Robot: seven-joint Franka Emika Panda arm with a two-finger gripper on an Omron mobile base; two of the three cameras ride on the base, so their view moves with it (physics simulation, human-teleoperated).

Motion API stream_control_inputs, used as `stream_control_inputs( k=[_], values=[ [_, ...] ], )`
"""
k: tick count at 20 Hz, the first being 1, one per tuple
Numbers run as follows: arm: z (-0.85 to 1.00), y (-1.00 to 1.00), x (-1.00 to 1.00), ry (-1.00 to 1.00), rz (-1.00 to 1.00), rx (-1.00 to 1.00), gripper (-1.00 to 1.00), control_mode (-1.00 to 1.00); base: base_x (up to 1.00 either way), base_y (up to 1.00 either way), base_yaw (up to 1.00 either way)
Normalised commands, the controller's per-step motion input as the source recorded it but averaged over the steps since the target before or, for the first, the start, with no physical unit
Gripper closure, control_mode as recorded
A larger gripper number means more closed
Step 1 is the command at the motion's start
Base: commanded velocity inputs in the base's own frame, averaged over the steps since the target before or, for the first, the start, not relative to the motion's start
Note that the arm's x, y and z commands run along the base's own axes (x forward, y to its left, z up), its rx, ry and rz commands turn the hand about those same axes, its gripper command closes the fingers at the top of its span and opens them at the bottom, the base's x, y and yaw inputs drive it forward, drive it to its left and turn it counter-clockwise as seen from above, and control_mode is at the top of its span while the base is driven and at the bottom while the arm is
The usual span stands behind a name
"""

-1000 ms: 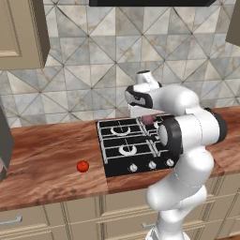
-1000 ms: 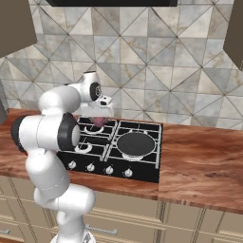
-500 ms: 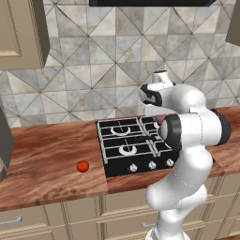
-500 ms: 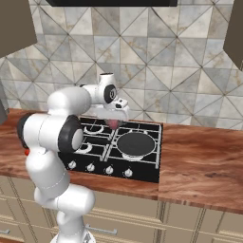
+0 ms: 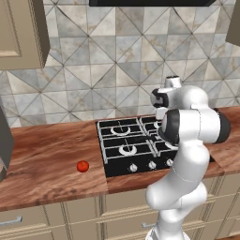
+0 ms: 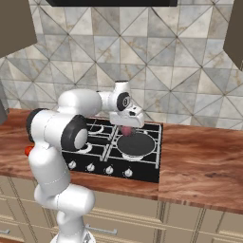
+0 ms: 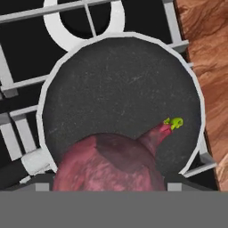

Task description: Place the pan on the front right burner on the stove. Then place the tomato and the onion in the pan and turn on the front right burner.

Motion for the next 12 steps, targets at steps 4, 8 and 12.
stream_control_inputs(
  k=[4, 8, 12],
  values=[
    [-0.33, -0.47, 0.00, 0.00, -0.01, 0.00, 1.00, -1.00, 0.00, 0.00, 0.00],
    [-0.26, -0.38, 0.00, 0.00, -0.01, 0.01, 1.00, -1.00, 0.00, 0.00, 0.00],
    [-0.26, -0.23, 0.00, 0.00, 0.00, 0.04, 1.00, -1.00, 0.00, 0.00, 0.00]
  ],
)
